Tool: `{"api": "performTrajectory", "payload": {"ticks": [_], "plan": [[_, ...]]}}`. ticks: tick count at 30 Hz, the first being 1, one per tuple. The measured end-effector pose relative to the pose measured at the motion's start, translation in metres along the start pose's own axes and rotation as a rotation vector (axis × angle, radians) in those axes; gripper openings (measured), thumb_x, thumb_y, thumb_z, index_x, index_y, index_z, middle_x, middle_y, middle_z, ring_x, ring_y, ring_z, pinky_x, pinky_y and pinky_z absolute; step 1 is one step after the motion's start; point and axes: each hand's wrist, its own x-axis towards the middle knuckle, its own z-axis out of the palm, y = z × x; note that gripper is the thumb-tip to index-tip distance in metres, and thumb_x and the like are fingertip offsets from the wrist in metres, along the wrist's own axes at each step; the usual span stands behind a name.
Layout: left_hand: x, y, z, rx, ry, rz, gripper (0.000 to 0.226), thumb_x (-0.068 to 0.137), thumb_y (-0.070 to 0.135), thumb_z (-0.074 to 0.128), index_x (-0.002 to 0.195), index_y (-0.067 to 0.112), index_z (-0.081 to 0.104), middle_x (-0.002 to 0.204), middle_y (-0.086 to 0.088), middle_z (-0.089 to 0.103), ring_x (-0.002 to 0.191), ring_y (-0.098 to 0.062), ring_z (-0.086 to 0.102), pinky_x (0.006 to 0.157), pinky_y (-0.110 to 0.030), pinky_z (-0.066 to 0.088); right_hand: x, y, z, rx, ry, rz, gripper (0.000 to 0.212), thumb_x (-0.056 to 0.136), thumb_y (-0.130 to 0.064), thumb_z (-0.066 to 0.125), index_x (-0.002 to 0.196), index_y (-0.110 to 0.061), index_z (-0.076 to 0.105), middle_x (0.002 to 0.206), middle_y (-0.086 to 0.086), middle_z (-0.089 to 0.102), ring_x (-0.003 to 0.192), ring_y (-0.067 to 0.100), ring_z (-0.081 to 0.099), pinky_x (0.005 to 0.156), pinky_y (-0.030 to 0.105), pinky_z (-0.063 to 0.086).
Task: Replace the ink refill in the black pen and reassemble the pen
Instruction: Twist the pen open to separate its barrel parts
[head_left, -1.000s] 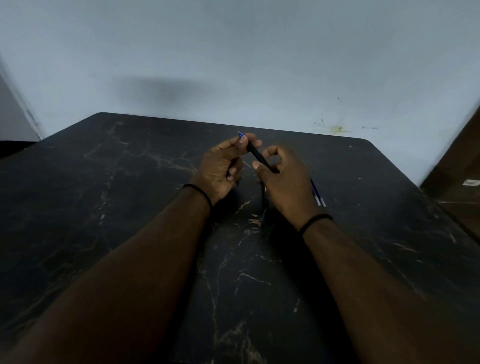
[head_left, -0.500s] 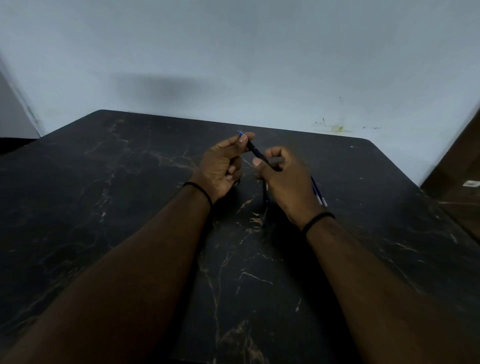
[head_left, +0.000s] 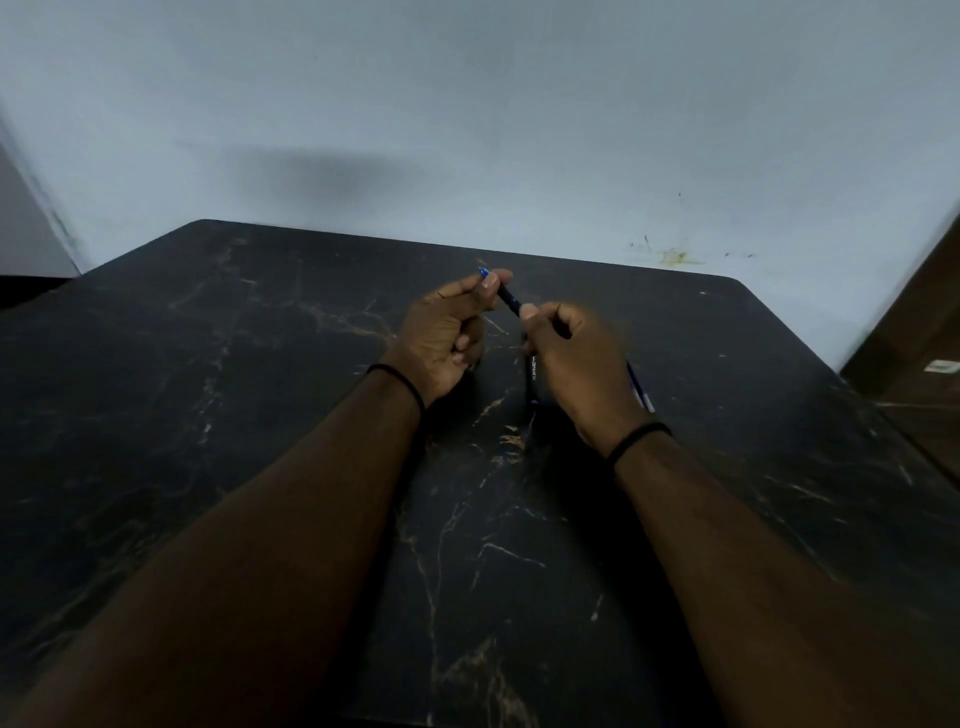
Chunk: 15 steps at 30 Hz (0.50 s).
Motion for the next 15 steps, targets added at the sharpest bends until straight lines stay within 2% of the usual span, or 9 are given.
{"api": "performTrajectory", "payload": {"ticks": [2, 4, 5, 8, 11, 14, 15], "plan": [[0.0006, -0.0010, -0.0001, 0.004, -0.009, -0.002, 0.016, 0.097, 0.014, 0.056, 0.106, 0.009, 0.068, 0.068, 0.004, 0.060, 0.036, -0.004, 0.025, 0.034, -0.018, 0.017, 0.0012, 0.0005, -0.0008, -0.037, 0.000, 0.009, 0.033, 0.100, -0.037, 0.051, 0.078, -0.018, 0.068, 0.078, 0.006, 0.069, 0.073, 0.022, 0.063, 0.073, 0.040, 0.049], [0.0012, -0.0015, -0.0005, 0.008, -0.021, -0.003, 0.017, 0.097, 0.014, 0.056, 0.108, 0.008, 0.067, 0.064, 0.006, 0.060, 0.035, -0.004, 0.024, 0.032, -0.018, 0.018, 0.0028, 0.0013, -0.0017, -0.029, -0.006, 0.003, 0.031, 0.100, -0.034, 0.051, 0.083, -0.014, 0.069, 0.082, 0.012, 0.070, 0.080, 0.029, 0.065, 0.077, 0.045, 0.051], [0.0014, -0.0016, -0.0007, 0.011, -0.024, -0.003, 0.018, 0.097, 0.014, 0.056, 0.109, 0.008, 0.067, 0.064, 0.006, 0.060, 0.035, -0.004, 0.024, 0.032, -0.018, 0.018, 0.0040, 0.0029, -0.0019, -0.030, -0.005, -0.007, 0.029, 0.100, -0.032, 0.053, 0.084, -0.014, 0.069, 0.082, 0.011, 0.069, 0.079, 0.029, 0.064, 0.076, 0.045, 0.051], [0.0022, -0.0025, -0.0010, 0.027, -0.027, 0.000, 0.017, 0.096, 0.014, 0.057, 0.107, 0.009, 0.069, 0.068, 0.002, 0.055, 0.036, -0.004, 0.024, 0.033, -0.018, 0.016, 0.0046, 0.0054, -0.0009, -0.040, 0.004, -0.015, 0.019, 0.096, -0.023, 0.061, 0.077, -0.023, 0.061, 0.077, -0.004, 0.066, 0.072, 0.013, 0.060, 0.071, 0.032, 0.048], [0.0036, -0.0038, -0.0017, 0.027, -0.025, 0.000, 0.017, 0.095, 0.014, 0.059, 0.107, 0.009, 0.070, 0.070, 0.001, 0.052, 0.035, -0.004, 0.025, 0.033, -0.018, 0.016, 0.0035, 0.0061, -0.0004, 0.001, 0.006, 0.001, 0.022, 0.090, -0.017, 0.069, 0.078, -0.029, 0.055, 0.086, -0.004, 0.067, 0.081, 0.014, 0.062, 0.077, 0.032, 0.049], [0.0047, -0.0044, -0.0031, 0.024, -0.028, -0.002, 0.017, 0.095, 0.015, 0.059, 0.107, 0.010, 0.070, 0.069, 0.002, 0.055, 0.036, -0.004, 0.025, 0.032, -0.018, 0.017, 0.0026, 0.0042, -0.0020, -0.004, -0.004, -0.022, 0.011, 0.092, -0.026, 0.068, 0.083, -0.027, 0.060, 0.085, -0.002, 0.068, 0.077, 0.012, 0.061, 0.070, 0.028, 0.048], [0.0050, -0.0047, -0.0032, 0.027, -0.030, -0.003, 0.017, 0.095, 0.015, 0.060, 0.107, 0.010, 0.070, 0.068, 0.002, 0.056, 0.036, -0.004, 0.026, 0.032, -0.018, 0.017, 0.0020, 0.0030, -0.0027, -0.031, -0.002, -0.031, 0.016, 0.095, -0.032, 0.062, 0.084, -0.022, 0.064, 0.082, 0.001, 0.068, 0.073, 0.011, 0.059, 0.067, 0.030, 0.046]]}}
